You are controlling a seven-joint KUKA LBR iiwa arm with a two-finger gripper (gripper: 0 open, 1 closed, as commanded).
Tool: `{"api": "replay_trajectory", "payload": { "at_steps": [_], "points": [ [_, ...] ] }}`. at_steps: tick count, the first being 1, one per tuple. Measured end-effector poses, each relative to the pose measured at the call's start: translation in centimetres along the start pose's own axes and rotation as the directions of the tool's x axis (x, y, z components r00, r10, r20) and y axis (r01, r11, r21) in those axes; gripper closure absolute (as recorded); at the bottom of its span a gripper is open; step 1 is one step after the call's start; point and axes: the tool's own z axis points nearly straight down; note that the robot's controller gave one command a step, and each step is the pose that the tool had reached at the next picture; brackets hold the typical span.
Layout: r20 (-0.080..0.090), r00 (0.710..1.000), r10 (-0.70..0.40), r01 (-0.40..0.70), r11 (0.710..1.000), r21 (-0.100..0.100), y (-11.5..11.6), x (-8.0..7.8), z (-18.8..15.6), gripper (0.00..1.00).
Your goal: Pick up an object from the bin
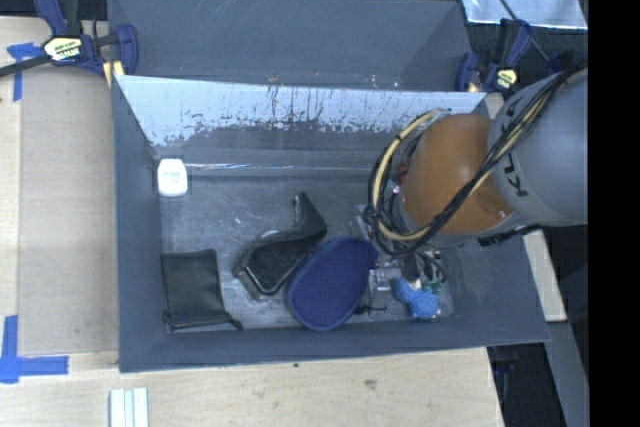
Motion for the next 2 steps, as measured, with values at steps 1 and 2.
{"api": "replay_trajectory", "payload": {
  "at_steps": [1,2],
  "points": [
    [0.009,1.000,0.003,-0.003,1.000,0.001,-0.2,-0.2,-0.6,1.00],
    [0.007,1.000,0.007,-0.007,1.000,0.002,-4.7,-0.1,-12.1,1.00]
  ]
}}
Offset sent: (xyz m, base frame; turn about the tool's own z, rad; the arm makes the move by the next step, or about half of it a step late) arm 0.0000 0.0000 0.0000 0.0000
